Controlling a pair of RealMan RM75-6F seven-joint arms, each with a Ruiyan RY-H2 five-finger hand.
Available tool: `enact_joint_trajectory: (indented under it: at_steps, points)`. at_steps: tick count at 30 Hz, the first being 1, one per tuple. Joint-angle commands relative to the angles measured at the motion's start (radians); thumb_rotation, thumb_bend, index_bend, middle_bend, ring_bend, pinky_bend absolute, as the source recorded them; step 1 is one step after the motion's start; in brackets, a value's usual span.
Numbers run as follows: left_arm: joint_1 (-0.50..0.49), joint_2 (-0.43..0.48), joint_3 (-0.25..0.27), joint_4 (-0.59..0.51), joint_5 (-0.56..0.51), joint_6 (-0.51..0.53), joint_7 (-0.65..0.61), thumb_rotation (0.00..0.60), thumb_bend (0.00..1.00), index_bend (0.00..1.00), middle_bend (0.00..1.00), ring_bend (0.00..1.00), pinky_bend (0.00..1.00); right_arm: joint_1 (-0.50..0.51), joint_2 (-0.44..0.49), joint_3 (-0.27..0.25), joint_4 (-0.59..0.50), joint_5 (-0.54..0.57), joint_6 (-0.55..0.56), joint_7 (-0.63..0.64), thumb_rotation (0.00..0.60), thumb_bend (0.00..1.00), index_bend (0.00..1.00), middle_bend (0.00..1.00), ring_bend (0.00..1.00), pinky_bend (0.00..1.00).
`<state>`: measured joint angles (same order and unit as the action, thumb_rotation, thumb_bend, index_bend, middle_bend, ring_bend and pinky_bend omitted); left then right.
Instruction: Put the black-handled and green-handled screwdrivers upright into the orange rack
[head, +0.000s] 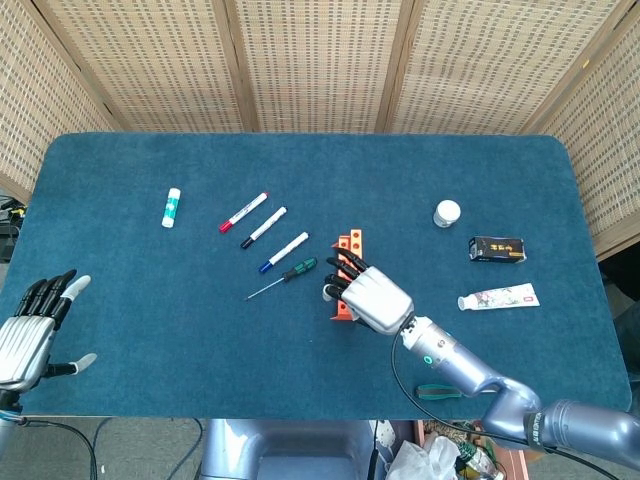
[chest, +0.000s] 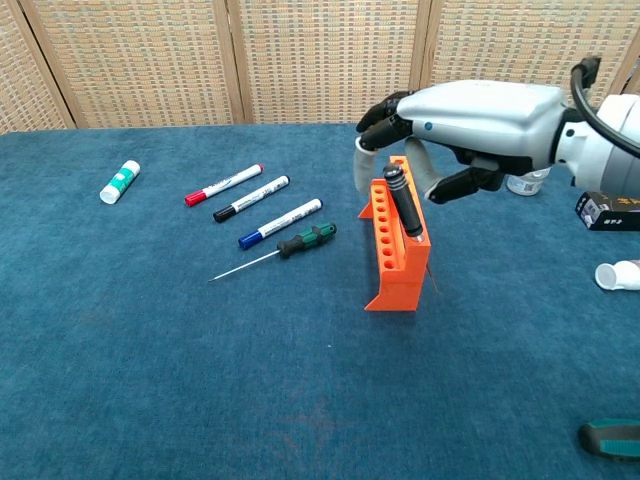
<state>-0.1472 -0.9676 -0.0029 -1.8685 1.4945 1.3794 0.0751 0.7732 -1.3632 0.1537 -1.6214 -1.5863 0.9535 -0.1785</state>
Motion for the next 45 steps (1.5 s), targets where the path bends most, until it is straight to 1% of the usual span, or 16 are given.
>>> enact_joint_trajectory:
  at_steps: [1, 7, 19, 24, 26, 33, 34, 36, 37, 38, 39, 40, 41, 42, 44, 45]
  points:
    - [0.0, -0.001, 0.001, 0.0, 0.001, 0.0, 0.003, 0.6, 0.0, 0.0, 0.0, 0.0, 0.0, -0.001, 0.019, -0.01, -0.004, -0.005, 0.007, -0.021, 0.6, 1.0, 0.4, 0.32, 0.11, 0.0]
    - [0.0, -0.003, 0.001, -0.002, 0.0, -0.001, 0.01, 0.6, 0.0, 0.0, 0.0, 0.0, 0.0, -0.004, 0.037, -0.021, -0.013, -0.007, 0.015, -0.028, 0.6, 1.0, 0.42, 0.35, 0.15, 0.0]
    - [0.001, -0.004, -0.001, -0.001, -0.005, -0.001, 0.011, 0.6, 0.0, 0.0, 0.0, 0.0, 0.0, -0.015, 0.061, -0.043, -0.009, -0.028, 0.047, -0.044, 0.6, 1.0, 0.48, 0.43, 0.23, 0.08]
    - [0.001, -0.005, -0.001, -0.002, -0.003, -0.001, 0.014, 0.6, 0.0, 0.0, 0.0, 0.0, 0.0, -0.027, 0.078, -0.05, -0.016, -0.04, 0.072, -0.038, 0.6, 1.0, 0.5, 0.47, 0.26, 0.2]
    - [0.001, -0.006, -0.001, -0.002, -0.004, 0.0, 0.016, 0.6, 0.0, 0.0, 0.0, 0.0, 0.0, -0.031, 0.084, -0.056, -0.018, -0.048, 0.082, -0.025, 0.6, 1.0, 0.51, 0.47, 0.27, 0.23]
    - [0.0, -0.009, 0.0, -0.004, -0.004, -0.002, 0.026, 0.6, 0.0, 0.0, 0.0, 0.0, 0.0, -0.038, 0.078, -0.07, 0.008, -0.094, 0.126, 0.018, 0.6, 1.0, 0.51, 0.46, 0.27, 0.23]
    - [0.0, -0.01, 0.0, -0.004, -0.005, -0.002, 0.026, 0.6, 0.0, 0.0, 0.0, 0.0, 0.0, -0.039, 0.074, -0.069, 0.014, -0.101, 0.137, 0.027, 0.6, 1.0, 0.51, 0.44, 0.26, 0.23]
    - [0.0, -0.01, -0.002, -0.003, -0.007, -0.002, 0.025, 0.6, 0.0, 0.0, 0.0, 0.0, 0.0, -0.041, 0.065, -0.064, 0.029, -0.126, 0.176, 0.054, 0.6, 1.0, 0.45, 0.33, 0.18, 0.18]
    - [0.0, -0.009, -0.002, -0.003, -0.008, -0.003, 0.025, 0.6, 0.0, 0.0, 0.0, 0.0, 0.0, -0.043, 0.061, -0.06, 0.036, -0.139, 0.198, 0.067, 0.6, 0.97, 0.41, 0.27, 0.13, 0.15]
    - [0.0, -0.009, -0.002, -0.002, -0.009, -0.003, 0.024, 0.6, 0.0, 0.0, 0.0, 0.0, 0.0, -0.045, 0.06, -0.057, 0.041, -0.147, 0.214, 0.076, 0.6, 0.86, 0.34, 0.16, 0.06, 0.12]
    - [-0.001, -0.009, -0.003, -0.001, -0.011, -0.004, 0.024, 0.6, 0.0, 0.0, 0.0, 0.0, 0.0, -0.048, 0.061, -0.051, 0.044, -0.156, 0.239, 0.088, 0.6, 0.69, 0.27, 0.08, 0.02, 0.09]
    - [-0.001, -0.009, -0.003, -0.001, -0.012, -0.005, 0.023, 0.6, 0.0, 0.0, 0.0, 0.0, 0.0, -0.052, 0.064, -0.047, 0.042, -0.159, 0.255, 0.098, 0.6, 0.55, 0.23, 0.03, 0.0, 0.07]
    - [-0.002, -0.009, -0.004, -0.001, -0.012, -0.007, 0.024, 0.6, 0.0, 0.0, 0.0, 0.0, 0.0, -0.061, 0.073, -0.038, 0.029, -0.153, 0.278, 0.107, 0.6, 0.35, 0.18, 0.0, 0.0, 0.04]
    - [-0.003, -0.009, -0.003, -0.002, -0.011, -0.008, 0.024, 0.6, 0.0, 0.0, 0.0, 0.0, 0.0, -0.067, 0.079, -0.033, 0.017, -0.146, 0.289, 0.11, 0.6, 0.21, 0.15, 0.0, 0.0, 0.02]
    - [-0.002, -0.007, -0.002, -0.003, -0.008, -0.007, 0.023, 0.6, 0.0, 0.0, 0.0, 0.0, 0.0, -0.083, 0.1, -0.028, -0.019, -0.128, 0.304, 0.114, 0.6, 0.06, 0.14, 0.0, 0.0, 0.0]
    - [-0.001, -0.007, -0.001, -0.003, -0.007, -0.006, 0.022, 0.6, 0.0, 0.0, 0.0, 0.0, 0.0, -0.092, 0.113, -0.03, -0.038, -0.116, 0.305, 0.114, 0.6, 0.02, 0.14, 0.0, 0.0, 0.0]
